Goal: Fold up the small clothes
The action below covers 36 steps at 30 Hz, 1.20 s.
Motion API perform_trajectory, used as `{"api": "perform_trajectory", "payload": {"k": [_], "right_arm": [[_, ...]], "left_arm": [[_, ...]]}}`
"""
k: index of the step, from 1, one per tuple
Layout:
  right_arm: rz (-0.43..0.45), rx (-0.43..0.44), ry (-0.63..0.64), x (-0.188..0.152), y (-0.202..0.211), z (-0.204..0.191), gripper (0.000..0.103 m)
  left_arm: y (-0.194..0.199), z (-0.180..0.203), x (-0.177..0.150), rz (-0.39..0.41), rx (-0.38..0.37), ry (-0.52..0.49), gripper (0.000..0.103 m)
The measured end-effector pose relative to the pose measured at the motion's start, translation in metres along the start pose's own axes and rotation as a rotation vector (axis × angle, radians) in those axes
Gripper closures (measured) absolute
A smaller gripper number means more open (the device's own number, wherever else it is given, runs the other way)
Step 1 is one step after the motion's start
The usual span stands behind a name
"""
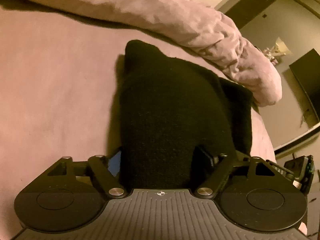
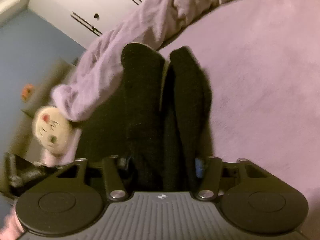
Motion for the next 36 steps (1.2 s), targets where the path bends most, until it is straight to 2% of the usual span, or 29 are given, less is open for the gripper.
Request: {"api": "perform_trajectory", "payload": {"k": [2,4,7,11,15,21,27,28,29,31,33,36], "right_arm": [[0.004,-0.011,0.022,-0.002,-0.003,0.001,0.045],[0.007,0.008,-0.021,-0.001,-0.008,0.005,0.042],[0.022,0.008,-0.036,-0.001,-0.014,0.001,0.041],[0.025,0.011,-0.012,-0.006,-0.014,-0.014,0.049],[0.045,0.006,0.015,-0.009,-0.009,-0.032,0.052],[0.07,0.032,0.031,-0.008,-0.008,-0.065,0.053],[0.032,0.075,0.035,-0.019,-0.038,-0.096,0.053],[0.03,0.062,0.034,-0.021,-0.043,-0.099,0.049],[0.034,0.017,0.053,-0.022,-0.049,-0.103,0.04],[0.049,-0.077,0.089,-0.022,-0.05,-0.107,0.031],[0.083,-0.187,0.157,-0.023,-0.04,-0.112,0.031],[0.225,-0.3,0.266,-0.03,-0.012,-0.13,0.03]], "left_arm": [[-0.002,0.001,0.001,-0.002,0.003,-0.008,0.024],[-0.005,0.001,0.002,0.001,0.016,-0.015,0.024],[-0.006,0.002,0.002,0.011,0.023,0.001,0.028],[0.002,0.007,-0.001,0.036,0.032,-0.033,0.042],[0.012,0.009,-0.001,0.045,0.032,-0.031,0.048],[0.037,0.011,0.0,0.076,0.054,-0.054,0.051],[0.072,-0.02,0.004,0.123,0.13,-0.033,0.049],[0.076,-0.028,0.004,0.121,0.157,-0.025,0.049],[0.079,-0.037,0.003,0.11,0.19,-0.015,0.048],[0.083,-0.049,-0.002,0.088,0.263,-0.016,0.05],[0.094,-0.051,-0.008,0.109,0.319,-0.085,0.036],[0.111,-0.051,-0.013,0.154,0.416,-0.166,0.029]]}}
Point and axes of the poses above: each gripper's, at about its wrist camera, not at the fingertips, and y roughly against the way its jaws point, z to its right, x to its top, the point moved 6 cm from there along -y, roughly the way its jaws point, and after that the axes turned 8 degrees about -z, right-handed, at the moved point
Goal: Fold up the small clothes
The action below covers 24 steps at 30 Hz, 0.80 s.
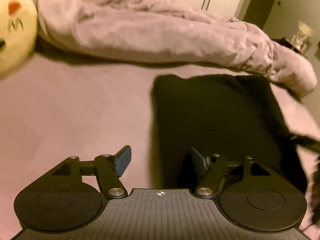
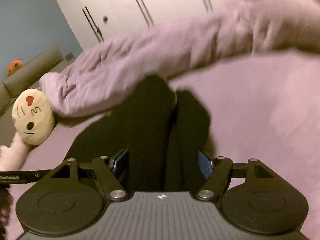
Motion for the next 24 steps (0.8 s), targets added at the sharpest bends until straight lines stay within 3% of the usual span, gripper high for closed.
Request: {"api": "perform_trajectory", "payload": {"k": [2,5,10,13,16,18,21,24], "right_arm": [[0.078,-0.04,0.043,0.004,0.012,-0.014,0.029],[0.161,-0.093,0.186,0.012,0.011,-0.051,0.029],[0.25,-0.236,0.331,0.035,-0.024,-0.09,0.028],[0.261,-0.313,0.342,0.044,-0.05,-0.086,0.026],[0.251,-0.473,0.359,0.034,-0.07,-0.062,0.025],[0.214,-0.52,0.314,0.028,-0.08,-0.041,0.022],[0.228,-0.546,0.272,0.024,-0.081,-0.021,0.013],[0.212,-0.57,0.3,0.023,-0.092,-0.019,0.011]], "left_arm": [[0.005,-0.002,0.0,0.027,0.038,-0.001,0.021],[0.003,0.0,0.002,0.027,0.061,0.062,0.018],[-0.004,0.0,0.007,0.041,0.076,0.157,0.011],[-0.014,0.008,0.016,0.049,0.072,0.175,0.009],[-0.026,0.021,0.025,0.067,0.074,0.171,0.009],[-0.035,0.03,0.03,0.088,0.068,0.172,0.008],[-0.049,0.044,0.036,0.109,0.078,0.16,0.006],[-0.064,0.053,0.036,0.112,0.099,0.149,0.005]]}}
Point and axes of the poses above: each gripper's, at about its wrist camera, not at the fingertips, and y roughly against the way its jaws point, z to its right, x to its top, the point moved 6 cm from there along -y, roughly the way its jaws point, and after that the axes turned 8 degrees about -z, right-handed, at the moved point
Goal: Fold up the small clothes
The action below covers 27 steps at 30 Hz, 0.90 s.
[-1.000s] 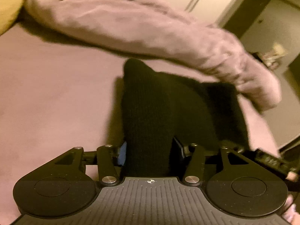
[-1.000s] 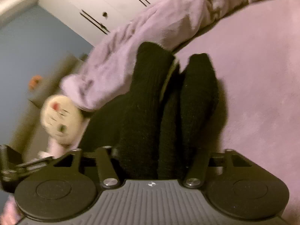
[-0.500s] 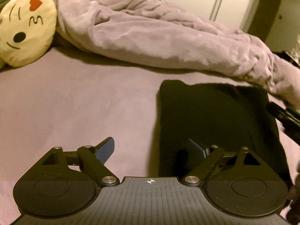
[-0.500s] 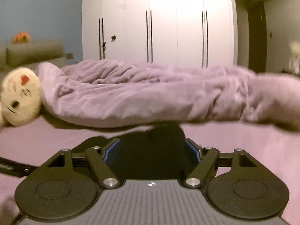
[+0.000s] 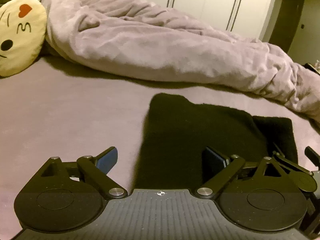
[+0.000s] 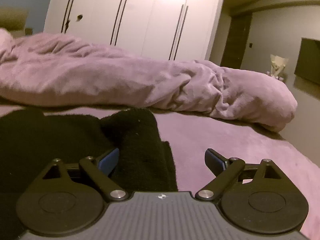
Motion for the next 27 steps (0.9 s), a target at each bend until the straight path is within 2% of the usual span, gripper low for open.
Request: {"api": "perform_trajectory", "payload": {"k": [2,7,11,16,21,27], "right_arm": [[-0.005,-0.007,0.013,-0.001,-0.008,-0.004,0.009],[-0.025,0.035,-0.042,-0.008,-0.017,0.003,0.005],[-0.036,0.042,-0.048,-0.009,-0.019,0.004,0.004],[-0.025,0.01,-0.029,-0.002,-0.001,0.004,0.004],[0.007,0.075,-0.039,-0.005,0.071,0.009,0.004],[-0.157,0.166,-0.016,-0.073,0.176,0.017,0.004]], "left_arm": [[-0.005,0.001,-0.002,0.012,0.012,0.006,0.002],[-0.02,-0.004,-0.007,0.015,-0.011,0.059,0.0],[-0.02,-0.004,-0.01,0.028,-0.007,0.061,0.0],[0.016,-0.011,-0.015,-0.056,0.015,0.009,0.0],[0.074,-0.03,-0.046,-0.124,0.02,-0.007,0.0],[0.134,-0.053,-0.101,-0.167,0.081,-0.045,0.0]]}}
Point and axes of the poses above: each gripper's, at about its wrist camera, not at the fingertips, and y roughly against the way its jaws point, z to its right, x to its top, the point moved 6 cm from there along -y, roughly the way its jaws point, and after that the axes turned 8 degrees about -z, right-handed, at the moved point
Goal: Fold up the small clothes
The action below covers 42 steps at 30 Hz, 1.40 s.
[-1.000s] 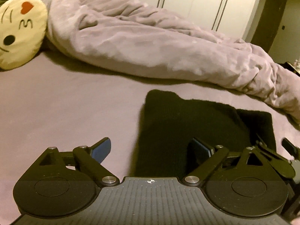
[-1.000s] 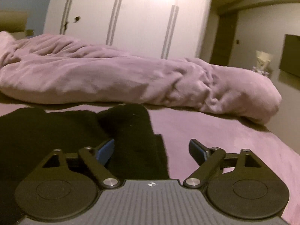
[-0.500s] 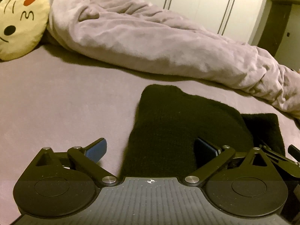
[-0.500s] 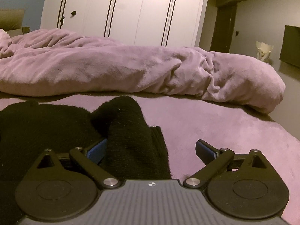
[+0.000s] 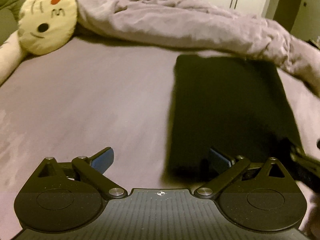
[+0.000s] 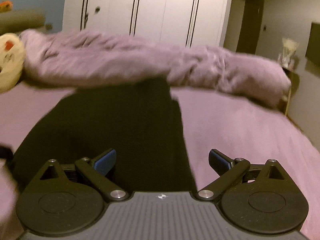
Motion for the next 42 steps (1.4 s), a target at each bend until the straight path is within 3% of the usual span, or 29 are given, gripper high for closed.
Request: {"api": "perform_trajectory", "payload": {"k": [5,8,11,17,24,42], "right_arm": [[-0.215,0.074,-0.017,-0.061,0.044,-0.01,0.004],[-0.309,0.061,-0.067,-0.073,0.054,-0.013,0.004],[-0.415,0.048,-0.069,-0.076,0.057,-0.015,0.004],[-0.396,-0.003,-0.01,-0.065,0.072,-0.021,0.004],[-0.387,0.01,-0.015,-0.057,0.077,-0.02,0.004],[-0.389,0.017,-0.033,-0.05,0.081,-0.015,0.004]], "left_arm": [[0.018,-0.009,-0.042,-0.073,0.047,-0.028,0.0],[0.027,-0.011,-0.057,-0.099,0.088,-0.035,0.0],[0.038,-0.012,-0.062,-0.088,0.083,-0.041,0.0],[0.051,-0.005,-0.062,-0.088,0.116,-0.095,0.0],[0.059,0.0,-0.057,-0.076,0.023,-0.085,0.0],[0.052,0.0,-0.06,-0.152,-0.031,-0.06,0.0]]}}
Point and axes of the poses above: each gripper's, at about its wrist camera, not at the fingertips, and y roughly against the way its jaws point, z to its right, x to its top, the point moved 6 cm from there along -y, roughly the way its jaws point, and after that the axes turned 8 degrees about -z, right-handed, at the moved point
